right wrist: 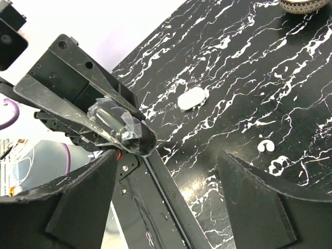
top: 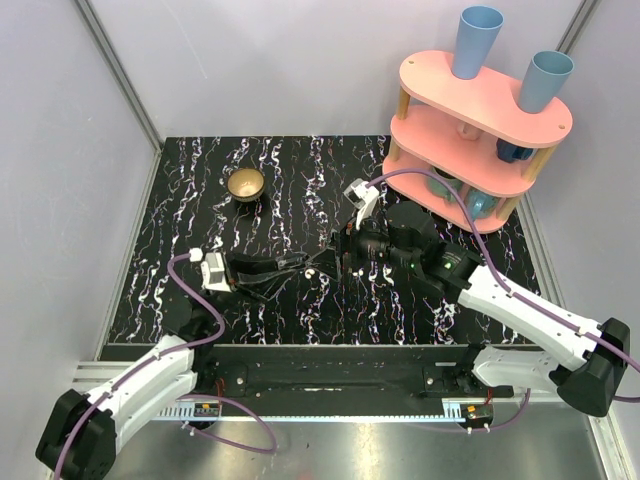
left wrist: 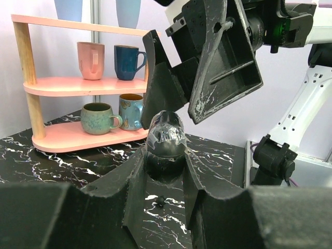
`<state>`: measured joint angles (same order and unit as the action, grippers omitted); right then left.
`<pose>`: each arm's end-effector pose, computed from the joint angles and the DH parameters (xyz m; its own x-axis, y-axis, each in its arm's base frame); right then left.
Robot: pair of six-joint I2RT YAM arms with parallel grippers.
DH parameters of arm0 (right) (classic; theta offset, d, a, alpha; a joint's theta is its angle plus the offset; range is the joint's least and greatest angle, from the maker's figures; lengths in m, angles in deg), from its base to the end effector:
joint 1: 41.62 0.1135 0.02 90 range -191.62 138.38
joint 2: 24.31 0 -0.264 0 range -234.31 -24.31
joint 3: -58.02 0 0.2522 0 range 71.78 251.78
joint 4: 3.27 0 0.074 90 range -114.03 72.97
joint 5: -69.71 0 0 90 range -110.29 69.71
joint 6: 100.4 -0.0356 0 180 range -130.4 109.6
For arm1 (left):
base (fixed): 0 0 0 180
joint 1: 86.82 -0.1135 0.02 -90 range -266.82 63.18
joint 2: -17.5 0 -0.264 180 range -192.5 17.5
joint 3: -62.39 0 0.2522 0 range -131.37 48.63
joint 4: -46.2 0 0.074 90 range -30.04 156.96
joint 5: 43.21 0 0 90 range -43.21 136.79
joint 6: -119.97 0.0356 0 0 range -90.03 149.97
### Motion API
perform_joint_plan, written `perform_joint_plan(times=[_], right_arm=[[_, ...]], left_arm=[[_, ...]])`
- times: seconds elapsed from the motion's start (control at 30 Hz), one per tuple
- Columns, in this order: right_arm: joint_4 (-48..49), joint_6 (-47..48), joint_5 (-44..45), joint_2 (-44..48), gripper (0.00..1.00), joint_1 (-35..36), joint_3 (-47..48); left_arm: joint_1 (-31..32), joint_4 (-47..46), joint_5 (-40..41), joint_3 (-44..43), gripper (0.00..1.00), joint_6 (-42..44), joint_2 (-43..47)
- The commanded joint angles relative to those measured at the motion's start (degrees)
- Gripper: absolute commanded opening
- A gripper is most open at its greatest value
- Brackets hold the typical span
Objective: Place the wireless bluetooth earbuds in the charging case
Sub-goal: Open the charging case.
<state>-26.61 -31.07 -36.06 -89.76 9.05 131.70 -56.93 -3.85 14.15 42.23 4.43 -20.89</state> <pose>0.1601 0.2107 0.3615 -0.4760 -0.0450 -0.8783 -0.7937 0.4520 0.4071 0.1126 -0.0869 0.2534 0.0602 -0.4534 -0.8893 0.9342 0.3394 -0.1098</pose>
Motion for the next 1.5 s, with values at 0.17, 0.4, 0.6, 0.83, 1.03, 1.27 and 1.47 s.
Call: perform_joint_plan(times=[0.17,0.4,0.6,0.83,1.03,1.27,1.47], right_arm=[[5.46,-1.39,-2.95,-0.20,0.85,0.65,0.11],[5.01,-0.95,-3.39,-1.35,0.83,1.27,0.28],[5.28,-1.13,-1.72,-1.61,0.83,1.53,0.20],[6.51,-1.65,1.00,-0.91,0.85,1.53,0.37],[6.95,-2.01,2.49,-1.61,0.85,1.53,1.51],[7.47,-2.45,3.99,-2.40,0.86,1.53,2.83],[8.53,-2.54,4.61,-2.58,0.87,1.53,3.45]], left_arm=[[0.26,-6.24,-2.08,-1.17,0.00,-0.83,-0.55],[0.26,-5.18,-0.84,-0.99,0.00,-1.09,0.51],[0.26,-6.23,-3.29,-0.99,0.00,-1.53,0.51],[0.43,-9.31,-8.14,-0.90,0.00,-3.03,-0.19],[0.43,-8.26,-9.72,-0.55,0.00,-2.41,1.74],[0.52,-4.57,-10.95,-0.46,0.00,-1.27,4.02],[0.52,-3.16,-10.86,-0.20,0.00,-0.92,5.69]])
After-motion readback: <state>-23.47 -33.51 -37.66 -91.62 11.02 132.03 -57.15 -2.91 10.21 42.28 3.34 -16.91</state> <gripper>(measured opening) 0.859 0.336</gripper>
